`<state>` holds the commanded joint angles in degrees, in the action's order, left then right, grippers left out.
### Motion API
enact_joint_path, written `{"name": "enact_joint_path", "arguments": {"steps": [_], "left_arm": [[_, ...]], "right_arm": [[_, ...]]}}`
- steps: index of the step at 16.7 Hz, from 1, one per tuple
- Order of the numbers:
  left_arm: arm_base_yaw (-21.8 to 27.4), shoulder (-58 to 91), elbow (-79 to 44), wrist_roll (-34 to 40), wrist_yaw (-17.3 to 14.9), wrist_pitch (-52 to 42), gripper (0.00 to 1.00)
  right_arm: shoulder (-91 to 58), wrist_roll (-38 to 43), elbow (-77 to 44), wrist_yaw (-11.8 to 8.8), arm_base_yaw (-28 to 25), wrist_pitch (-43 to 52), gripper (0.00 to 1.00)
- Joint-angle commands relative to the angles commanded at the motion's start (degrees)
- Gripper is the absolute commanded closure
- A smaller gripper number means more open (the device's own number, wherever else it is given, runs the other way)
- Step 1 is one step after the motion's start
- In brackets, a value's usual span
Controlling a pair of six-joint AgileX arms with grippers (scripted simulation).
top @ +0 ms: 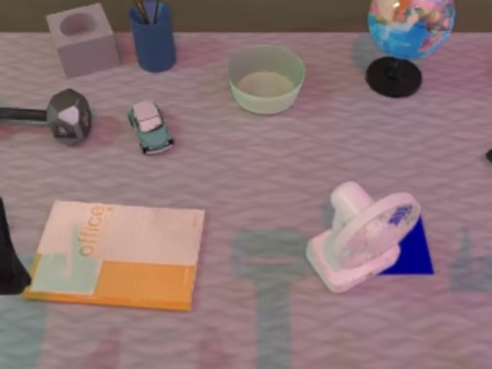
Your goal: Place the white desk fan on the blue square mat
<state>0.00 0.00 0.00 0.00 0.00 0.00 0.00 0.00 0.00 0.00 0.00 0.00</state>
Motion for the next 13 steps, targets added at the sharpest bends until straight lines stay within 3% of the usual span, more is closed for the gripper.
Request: {"name": "enact_joint_path", "arguments": {"steps": [6, 13], "left_arm": [[0.0, 0.0, 0.0, 0.0, 0.0, 0.0, 0.00], [0.0, 0.0, 0.0, 0.0, 0.0, 0.0, 0.00]], "right_arm": [[-6.0, -5.9, -5.8, 0.1, -2.4, 5.9, 0.00], [-37.7, -32.4, -34.9, 0.3, -12.4, 31.1, 0.00]]}}
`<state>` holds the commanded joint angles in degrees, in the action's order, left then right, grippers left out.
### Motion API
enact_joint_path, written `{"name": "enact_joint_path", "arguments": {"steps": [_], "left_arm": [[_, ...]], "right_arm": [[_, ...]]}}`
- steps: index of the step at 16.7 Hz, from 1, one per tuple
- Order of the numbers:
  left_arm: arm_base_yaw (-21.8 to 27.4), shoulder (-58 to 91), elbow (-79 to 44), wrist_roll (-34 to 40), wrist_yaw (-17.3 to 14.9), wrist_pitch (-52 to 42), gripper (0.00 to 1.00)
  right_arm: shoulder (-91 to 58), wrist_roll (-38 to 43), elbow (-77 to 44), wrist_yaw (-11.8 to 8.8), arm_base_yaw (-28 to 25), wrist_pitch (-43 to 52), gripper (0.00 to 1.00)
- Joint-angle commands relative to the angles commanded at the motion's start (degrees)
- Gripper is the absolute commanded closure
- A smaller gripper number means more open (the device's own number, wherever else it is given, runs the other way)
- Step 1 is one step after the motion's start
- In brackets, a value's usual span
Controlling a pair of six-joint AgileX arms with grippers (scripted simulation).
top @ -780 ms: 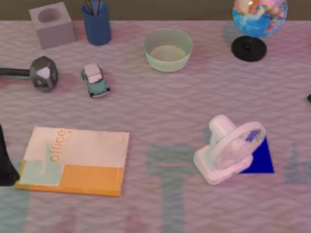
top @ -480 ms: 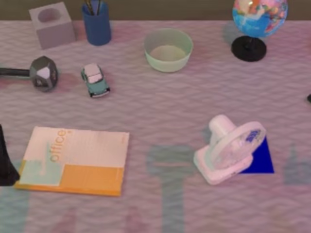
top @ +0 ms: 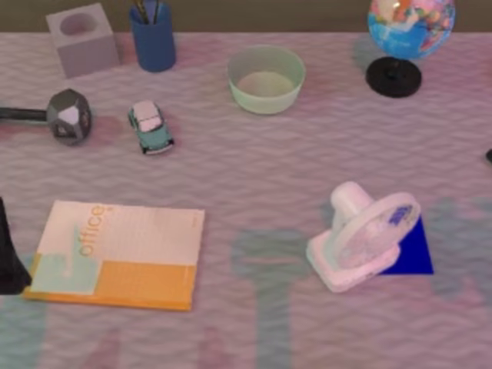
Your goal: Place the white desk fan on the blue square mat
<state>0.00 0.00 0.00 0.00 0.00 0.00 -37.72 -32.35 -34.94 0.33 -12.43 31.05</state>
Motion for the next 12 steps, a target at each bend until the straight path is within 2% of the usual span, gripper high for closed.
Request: {"name": "enact_joint_path", "arguments": {"steps": [7, 12], "left_arm": [[0.0, 0.0, 0.0, 0.0, 0.0, 0.0, 0.00], [0.0, 0.0, 0.0, 0.0, 0.0, 0.0, 0.00]], "right_arm": [[-39.7, -30.0, -36.9, -0.2, -11.7, 27.5, 0.00], [-60.7, -46.4, -55.3, -0.1, -18.1, 43.1, 0.00]]}}
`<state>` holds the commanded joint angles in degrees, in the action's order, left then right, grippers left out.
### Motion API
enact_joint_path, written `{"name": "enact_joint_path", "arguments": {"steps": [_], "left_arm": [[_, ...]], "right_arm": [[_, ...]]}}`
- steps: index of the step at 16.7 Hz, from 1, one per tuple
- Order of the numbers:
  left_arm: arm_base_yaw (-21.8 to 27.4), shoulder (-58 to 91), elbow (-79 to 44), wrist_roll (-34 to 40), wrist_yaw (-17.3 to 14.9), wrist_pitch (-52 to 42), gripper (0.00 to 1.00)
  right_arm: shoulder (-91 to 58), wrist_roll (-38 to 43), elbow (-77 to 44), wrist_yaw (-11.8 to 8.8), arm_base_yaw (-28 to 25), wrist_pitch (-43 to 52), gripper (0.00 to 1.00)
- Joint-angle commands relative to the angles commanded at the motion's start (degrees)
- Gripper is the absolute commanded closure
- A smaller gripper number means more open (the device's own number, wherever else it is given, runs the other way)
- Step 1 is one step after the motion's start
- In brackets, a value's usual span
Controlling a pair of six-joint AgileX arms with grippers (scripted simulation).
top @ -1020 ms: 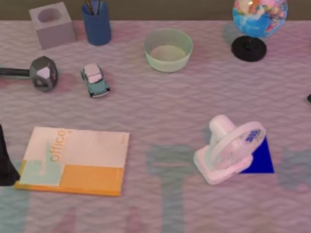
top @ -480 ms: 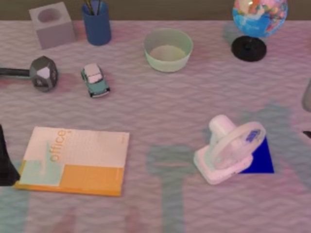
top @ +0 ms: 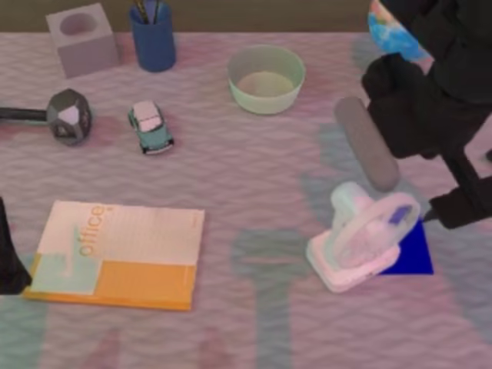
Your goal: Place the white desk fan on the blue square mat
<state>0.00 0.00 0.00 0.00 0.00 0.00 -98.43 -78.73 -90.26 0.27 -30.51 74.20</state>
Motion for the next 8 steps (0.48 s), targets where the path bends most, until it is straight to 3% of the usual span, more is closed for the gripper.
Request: {"name": "enact_joint_path", "arguments": {"steps": [4, 8], "left_arm": [[0.0, 0.0, 0.0, 0.0, 0.0, 0.0, 0.00], [0.0, 0.0, 0.0, 0.0, 0.0, 0.0, 0.00]], "right_arm": [[-7.6, -6.5, -6.7, 0.1, -2.5, 6.5, 0.00], [-8.1, -6.9, -7.1, 0.2, -2.7, 7.0, 0.00]]}}
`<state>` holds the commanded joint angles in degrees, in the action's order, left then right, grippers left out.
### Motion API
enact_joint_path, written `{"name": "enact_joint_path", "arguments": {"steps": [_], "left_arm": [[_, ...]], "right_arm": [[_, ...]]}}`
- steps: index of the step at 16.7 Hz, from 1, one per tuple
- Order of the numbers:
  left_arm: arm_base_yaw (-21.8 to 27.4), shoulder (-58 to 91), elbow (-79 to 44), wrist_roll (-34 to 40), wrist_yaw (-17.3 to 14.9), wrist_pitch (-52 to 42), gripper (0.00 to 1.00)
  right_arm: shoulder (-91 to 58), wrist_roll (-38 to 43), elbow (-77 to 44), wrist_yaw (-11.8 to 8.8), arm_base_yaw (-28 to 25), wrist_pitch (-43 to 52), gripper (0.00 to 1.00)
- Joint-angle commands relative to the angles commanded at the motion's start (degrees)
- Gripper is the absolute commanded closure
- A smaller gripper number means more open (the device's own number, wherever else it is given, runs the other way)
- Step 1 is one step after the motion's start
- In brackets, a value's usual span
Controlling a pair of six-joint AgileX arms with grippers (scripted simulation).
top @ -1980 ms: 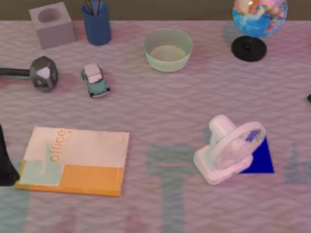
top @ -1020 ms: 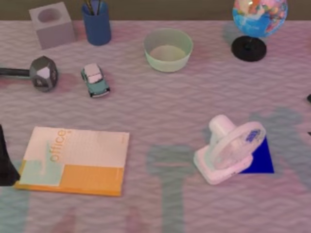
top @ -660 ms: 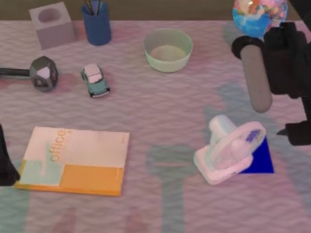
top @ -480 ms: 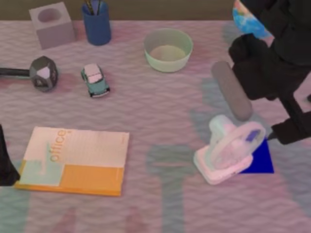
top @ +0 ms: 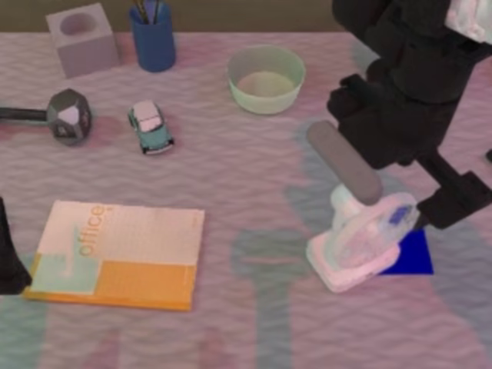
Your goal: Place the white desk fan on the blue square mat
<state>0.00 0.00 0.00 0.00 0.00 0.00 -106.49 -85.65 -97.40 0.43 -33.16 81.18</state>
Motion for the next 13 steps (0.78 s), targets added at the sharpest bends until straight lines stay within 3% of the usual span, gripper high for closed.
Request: {"name": "enact_joint_path", "arguments": {"steps": [13], "left_arm": [[0.0, 0.0, 0.0, 0.0, 0.0, 0.0, 0.00]], "right_arm": [[-0.1, 0.1, 11.1, 0.0, -0.1, -11.3, 0.00]]}}
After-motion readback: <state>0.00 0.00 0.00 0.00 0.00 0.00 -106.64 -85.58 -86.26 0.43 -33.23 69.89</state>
